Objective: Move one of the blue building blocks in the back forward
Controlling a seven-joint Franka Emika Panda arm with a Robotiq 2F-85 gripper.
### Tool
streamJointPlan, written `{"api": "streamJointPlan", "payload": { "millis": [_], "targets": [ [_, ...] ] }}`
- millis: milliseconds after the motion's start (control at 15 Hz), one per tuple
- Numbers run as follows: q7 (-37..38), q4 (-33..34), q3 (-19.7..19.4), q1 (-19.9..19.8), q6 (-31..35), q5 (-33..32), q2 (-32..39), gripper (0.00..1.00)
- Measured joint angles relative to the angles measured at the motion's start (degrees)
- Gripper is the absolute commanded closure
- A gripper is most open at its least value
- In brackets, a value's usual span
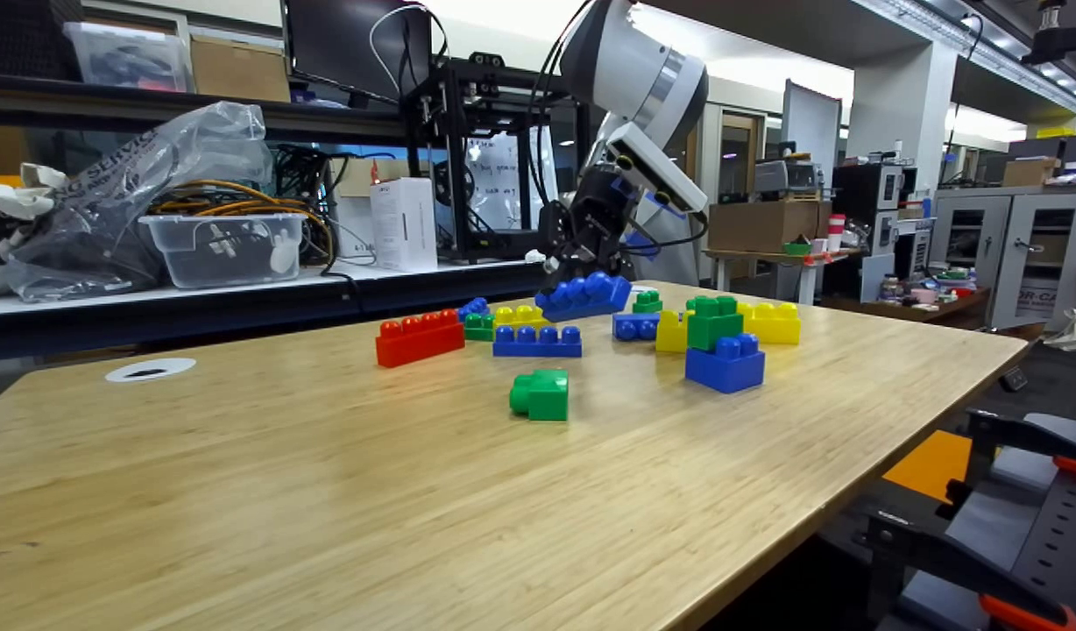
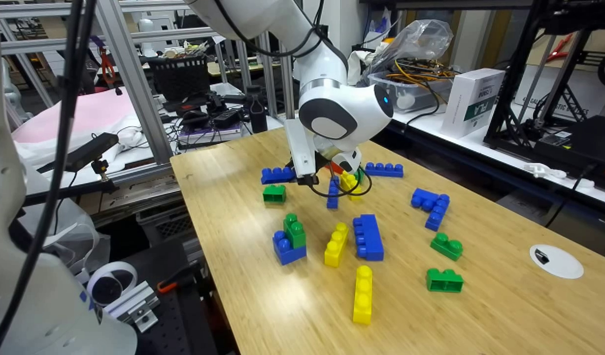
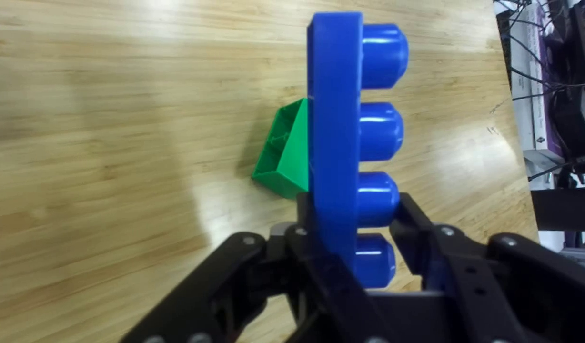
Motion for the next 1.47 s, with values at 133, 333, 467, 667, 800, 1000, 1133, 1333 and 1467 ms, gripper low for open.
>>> {"api": "streamJointPlan", "payload": {
  "millis": [133, 333, 467, 667, 800, 1000, 1133, 1333, 1467],
  "targets": [
    [-3.32, 0.01, 0.30, 0.01, -0.83, 0.89, 0.13, 0.82],
    [-10.47, 0.17, 0.52, -0.21, -4.50, 1.62, 0.32, 0.82],
    [-15.42, 0.37, 0.49, -0.63, -7.84, 1.58, 0.52, 0.82],
    [-21.79, 1.27, 0.09, -1.39, -12.76, 1.45, 1.57, 0.82],
    [-24.91, 2.25, -0.46, -1.74, -15.12, 1.38, 2.75, 0.82],
    [-27.35, 4.10, -1.19, -1.97, -16.41, 1.39, 5.02, 0.82],
    [-27.81, 5.47, -1.41, -2.00, -16.52, 1.39, 6.60, 0.82],
    [-27.87, 7.27, -1.60, -2.01, -16.52, 1.39, 8.55, 0.82],
    [-27.87, 8.23, -1.71, -2.01, -16.52, 1.39, 9.50, 0.82]
  ]
}}
